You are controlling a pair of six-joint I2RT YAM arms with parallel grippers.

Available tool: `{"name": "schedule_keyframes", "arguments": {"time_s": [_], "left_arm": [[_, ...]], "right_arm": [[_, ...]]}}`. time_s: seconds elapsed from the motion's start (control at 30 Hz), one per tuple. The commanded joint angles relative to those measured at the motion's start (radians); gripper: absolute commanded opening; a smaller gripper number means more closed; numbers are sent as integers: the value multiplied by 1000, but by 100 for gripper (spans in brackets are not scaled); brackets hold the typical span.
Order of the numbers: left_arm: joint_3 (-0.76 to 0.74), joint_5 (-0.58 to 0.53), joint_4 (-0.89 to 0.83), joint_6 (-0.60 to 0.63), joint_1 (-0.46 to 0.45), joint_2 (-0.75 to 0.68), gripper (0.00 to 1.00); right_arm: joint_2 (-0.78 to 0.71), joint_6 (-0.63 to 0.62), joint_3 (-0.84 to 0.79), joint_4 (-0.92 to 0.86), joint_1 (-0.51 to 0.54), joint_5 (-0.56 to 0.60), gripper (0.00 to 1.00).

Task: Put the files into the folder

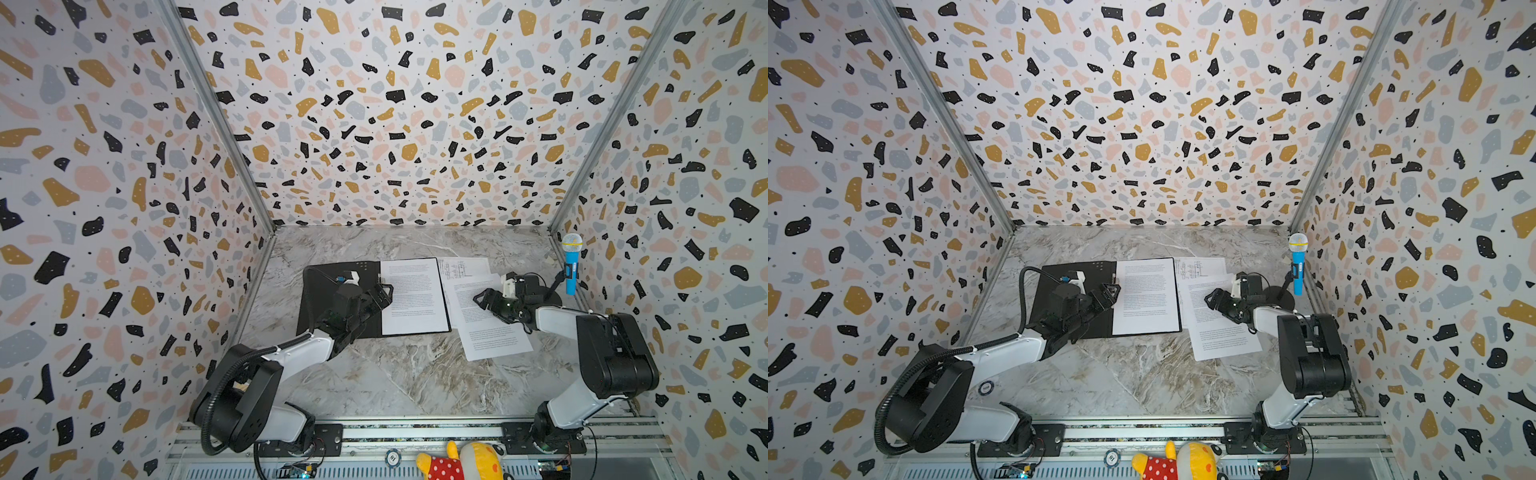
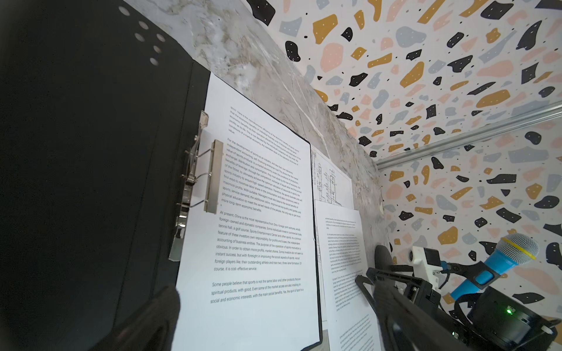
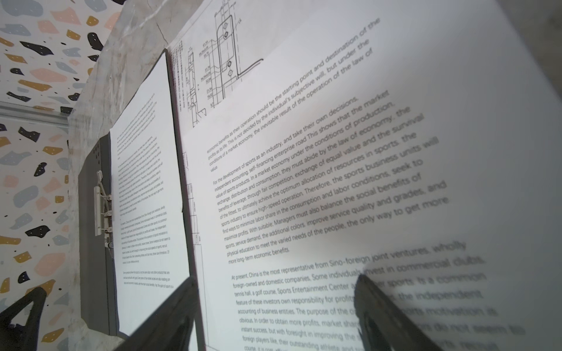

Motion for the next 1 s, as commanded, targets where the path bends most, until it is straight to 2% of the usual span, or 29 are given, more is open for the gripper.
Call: {"name": "schedule_keyframes", "arguments": {"time_s": [0.0, 0.17, 0.33, 0.63, 0.97], "left_arm": [[37, -23, 2, 22, -23, -21, 100], [57, -26, 1, 29, -71, -10, 100], [107, -25, 17, 36, -161, 35, 100], [273, 95, 42, 63, -327, 210, 100], [436, 183, -23, 134, -457, 405, 100]], "right_arm": [[-64, 58, -74, -27, -2, 50, 82], [-159, 84, -177, -11, -30, 81, 82], [-218, 52, -192, -44, -59, 58, 82], [-410, 14, -183, -139, -88, 75, 84], [-473, -127, -173, -240, -301, 124, 99]]}}
